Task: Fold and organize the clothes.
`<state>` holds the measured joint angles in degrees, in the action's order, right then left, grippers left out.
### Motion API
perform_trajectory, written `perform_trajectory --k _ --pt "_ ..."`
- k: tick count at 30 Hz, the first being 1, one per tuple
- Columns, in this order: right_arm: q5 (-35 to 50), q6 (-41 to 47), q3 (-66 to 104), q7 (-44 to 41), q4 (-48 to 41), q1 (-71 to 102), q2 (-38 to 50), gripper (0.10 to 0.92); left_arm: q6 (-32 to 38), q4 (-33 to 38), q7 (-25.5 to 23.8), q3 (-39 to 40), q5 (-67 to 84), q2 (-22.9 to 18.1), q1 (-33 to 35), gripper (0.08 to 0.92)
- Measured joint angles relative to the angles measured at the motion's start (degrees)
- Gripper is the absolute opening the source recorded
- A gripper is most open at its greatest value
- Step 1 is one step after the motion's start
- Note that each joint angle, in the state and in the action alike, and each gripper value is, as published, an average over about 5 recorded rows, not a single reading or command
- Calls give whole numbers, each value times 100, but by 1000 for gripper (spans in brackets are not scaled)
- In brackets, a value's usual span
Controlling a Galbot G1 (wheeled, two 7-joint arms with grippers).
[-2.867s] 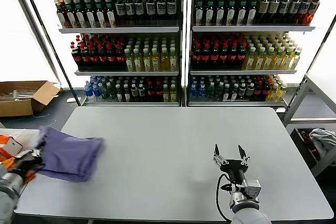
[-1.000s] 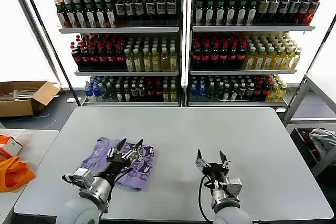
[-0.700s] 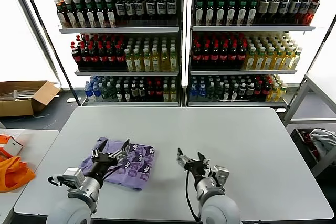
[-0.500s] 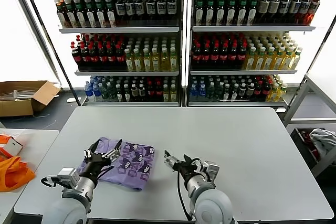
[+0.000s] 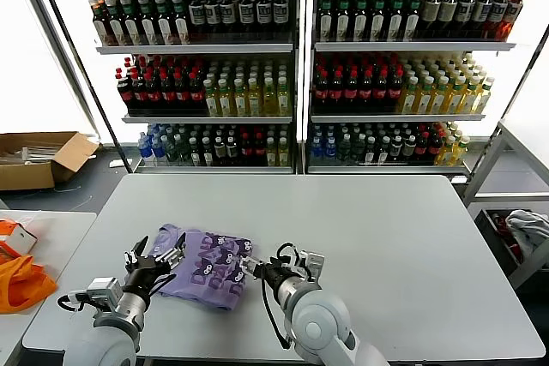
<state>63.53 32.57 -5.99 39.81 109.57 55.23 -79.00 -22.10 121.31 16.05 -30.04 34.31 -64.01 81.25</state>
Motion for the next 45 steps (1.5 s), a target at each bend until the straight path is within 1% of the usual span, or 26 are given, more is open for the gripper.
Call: perform_trajectory --k 4,7,10,19,22,25,39,42,45 --pt "22 19 -99 28 -193 -71 -88 759 7 -27 8 -40 -13 -20 5 823" --pt "17 32 -163 42 -313 -99 -155 692 33 -48 -1 -69 -55 -20 17 823" --pt "-6 40 -214 49 -419 -134 -219 649 63 -51 -7 -92 -100 -22 21 823" --pt "-138 36 -285 45 -744 -257 -435 644 98 -43 -21 -92 -185 -72 52 822" --pt "-183 35 -296 30 -820 -264 -478 624 102 -40 -22 -92 -194 -85 58 823" --pt "-242 35 -327 19 -857 -247 -484 557 104 -40 -22 -95 -196 -92 64 823" --pt "-655 65 -334 -78 -826 -61 -474 153 122 -15 -41 -113 -244 -207 65 823" --pt "-742 85 -300 -120 -757 -19 -394 115 129 -9 -41 -139 -254 -216 98 823" --pt "-788 98 -270 -169 -642 7 -214 114 131 19 -39 -158 -256 -221 120 823"
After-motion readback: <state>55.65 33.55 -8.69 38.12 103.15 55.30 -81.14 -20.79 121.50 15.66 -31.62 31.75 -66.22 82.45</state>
